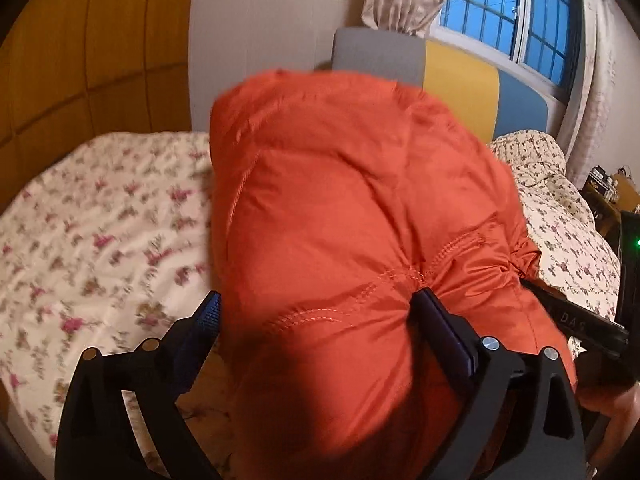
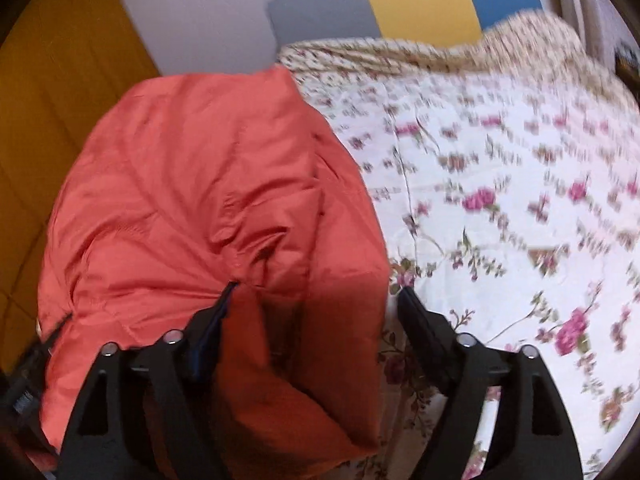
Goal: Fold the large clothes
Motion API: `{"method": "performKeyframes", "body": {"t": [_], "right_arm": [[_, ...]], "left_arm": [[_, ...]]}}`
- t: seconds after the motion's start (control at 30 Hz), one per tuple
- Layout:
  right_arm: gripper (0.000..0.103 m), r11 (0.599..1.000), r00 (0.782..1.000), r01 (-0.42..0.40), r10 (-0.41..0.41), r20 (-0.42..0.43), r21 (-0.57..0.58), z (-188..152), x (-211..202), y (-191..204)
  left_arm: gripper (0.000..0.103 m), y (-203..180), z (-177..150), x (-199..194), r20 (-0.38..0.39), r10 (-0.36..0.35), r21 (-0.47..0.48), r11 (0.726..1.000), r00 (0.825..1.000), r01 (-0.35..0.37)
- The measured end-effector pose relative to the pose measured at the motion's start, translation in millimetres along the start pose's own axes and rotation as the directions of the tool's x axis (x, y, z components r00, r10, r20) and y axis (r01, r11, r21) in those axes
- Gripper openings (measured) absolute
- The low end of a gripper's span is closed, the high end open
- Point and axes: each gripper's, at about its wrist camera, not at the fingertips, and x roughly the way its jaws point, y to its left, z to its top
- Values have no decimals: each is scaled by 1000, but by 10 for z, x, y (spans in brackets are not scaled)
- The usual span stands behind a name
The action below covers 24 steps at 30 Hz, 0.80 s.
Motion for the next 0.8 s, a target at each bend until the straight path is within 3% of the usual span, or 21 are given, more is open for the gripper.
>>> {"method": "performKeyframes", "body": {"t": [0.23, 0.4, 0.8], "right_arm": [[80, 995, 997, 69, -68, 22, -70, -47, -201, 125], [83, 989, 995, 102, -100, 27, -111, -137, -419, 259], [94, 986, 993, 115, -112, 36, -118, -554, -994, 356]], "left_arm": [[95, -19, -30, -45, -14, 24, 5, 1000, 1000, -24], [100, -145, -64, -292, 15, 103, 58, 993, 995, -104], [100, -149, -238, -707, -23, 110, 32, 993, 994, -109]]}}
